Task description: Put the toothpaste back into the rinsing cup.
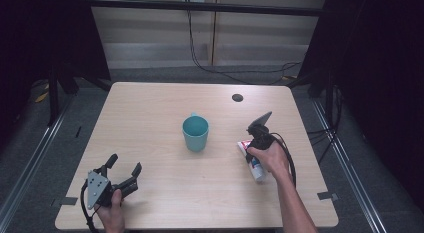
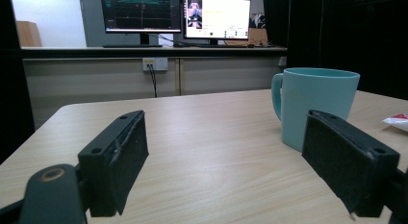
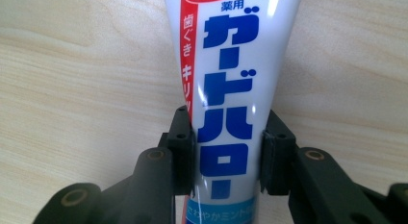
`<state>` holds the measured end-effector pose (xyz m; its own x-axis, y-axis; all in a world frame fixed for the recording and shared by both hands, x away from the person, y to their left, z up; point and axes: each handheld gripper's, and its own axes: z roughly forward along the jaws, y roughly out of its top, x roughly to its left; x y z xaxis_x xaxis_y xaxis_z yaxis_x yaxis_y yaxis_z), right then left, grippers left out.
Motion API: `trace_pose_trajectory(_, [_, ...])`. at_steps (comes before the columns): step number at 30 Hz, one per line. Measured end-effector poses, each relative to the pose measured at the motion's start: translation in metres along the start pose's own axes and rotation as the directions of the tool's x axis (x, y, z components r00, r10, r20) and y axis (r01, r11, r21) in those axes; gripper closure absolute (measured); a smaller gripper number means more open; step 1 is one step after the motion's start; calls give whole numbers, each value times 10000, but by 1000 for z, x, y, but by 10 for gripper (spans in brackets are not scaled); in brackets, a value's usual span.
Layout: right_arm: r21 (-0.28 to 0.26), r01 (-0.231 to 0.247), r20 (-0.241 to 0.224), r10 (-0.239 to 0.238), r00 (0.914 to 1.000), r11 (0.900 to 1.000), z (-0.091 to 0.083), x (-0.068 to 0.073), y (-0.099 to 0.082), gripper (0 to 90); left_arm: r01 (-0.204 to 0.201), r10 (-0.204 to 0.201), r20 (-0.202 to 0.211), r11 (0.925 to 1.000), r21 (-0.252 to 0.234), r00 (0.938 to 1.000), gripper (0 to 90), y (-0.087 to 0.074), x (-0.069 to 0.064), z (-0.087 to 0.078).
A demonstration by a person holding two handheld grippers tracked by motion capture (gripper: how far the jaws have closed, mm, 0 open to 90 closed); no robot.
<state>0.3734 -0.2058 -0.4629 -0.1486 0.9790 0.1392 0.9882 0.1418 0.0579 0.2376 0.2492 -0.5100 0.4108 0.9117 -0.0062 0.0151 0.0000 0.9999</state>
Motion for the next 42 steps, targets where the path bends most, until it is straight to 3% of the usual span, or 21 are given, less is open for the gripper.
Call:
trace_pose_trajectory(22, [-433,51,-417,-69,9991,9990,-8,-6,-8,668,-11,11,18,10000,20,10000,162,0,0,0])
trace_pose_trajectory(30, [-1222,93,-561,-162,9983,9925,-17,-7,-12,673,-2,2,23,10000,21,10000,162,0,0,0])
trace_pose_trajectory(36, [-1514,45,-699,-152,9974,9885,-22,-7,-14,673,0,0,28,10000,-7,10000,162,0,0,0])
trace_pose_trajectory(42, [-2007,296,-869,-479,9951,9792,-25,-5,-18,674,31,-31,31,10000,-30,10000,162,0,0,0])
